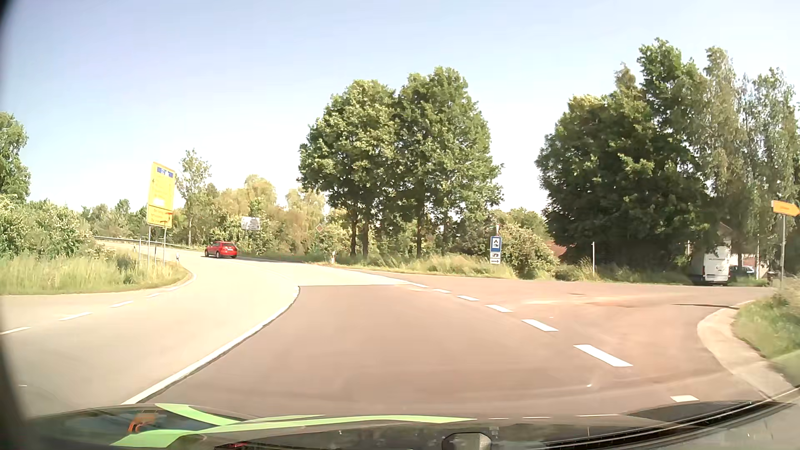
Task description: Follow the waypoints while adhering to traffic rules and regulations
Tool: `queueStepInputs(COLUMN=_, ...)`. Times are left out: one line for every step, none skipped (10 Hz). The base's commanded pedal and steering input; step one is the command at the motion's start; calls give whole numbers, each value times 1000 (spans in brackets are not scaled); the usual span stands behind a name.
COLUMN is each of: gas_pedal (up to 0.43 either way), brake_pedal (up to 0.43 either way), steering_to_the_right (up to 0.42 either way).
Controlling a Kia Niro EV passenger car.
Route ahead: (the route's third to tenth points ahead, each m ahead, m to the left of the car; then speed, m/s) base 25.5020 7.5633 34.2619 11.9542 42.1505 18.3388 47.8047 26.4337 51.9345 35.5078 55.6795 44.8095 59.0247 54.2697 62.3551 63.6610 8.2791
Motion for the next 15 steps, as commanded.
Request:
queueStepInputs(gas_pedal=228, brake_pedal=0, steering_to_the_right=-63)
queueStepInputs(gas_pedal=228, brake_pedal=0, steering_to_the_right=-65)
queueStepInputs(gas_pedal=228, brake_pedal=0, steering_to_the_right=-66)
queueStepInputs(gas_pedal=228, brake_pedal=0, steering_to_the_right=-67)
queueStepInputs(gas_pedal=228, brake_pedal=0, steering_to_the_right=-68)
queueStepInputs(gas_pedal=228, brake_pedal=0, steering_to_the_right=-70)
queueStepInputs(gas_pedal=228, brake_pedal=0, steering_to_the_right=-71)
queueStepInputs(gas_pedal=228, brake_pedal=0, steering_to_the_right=-73)
queueStepInputs(gas_pedal=228, brake_pedal=0, steering_to_the_right=-74)
queueStepInputs(gas_pedal=228, brake_pedal=0, steering_to_the_right=-76)
queueStepInputs(gas_pedal=228, brake_pedal=0, steering_to_the_right=-78)
queueStepInputs(gas_pedal=228, brake_pedal=0, steering_to_the_right=-79)
queueStepInputs(gas_pedal=228, brake_pedal=0, steering_to_the_right=-80)
queueStepInputs(gas_pedal=228, brake_pedal=0, steering_to_the_right=-81)
queueStepInputs(gas_pedal=228, brake_pedal=0, steering_to_the_right=-81)
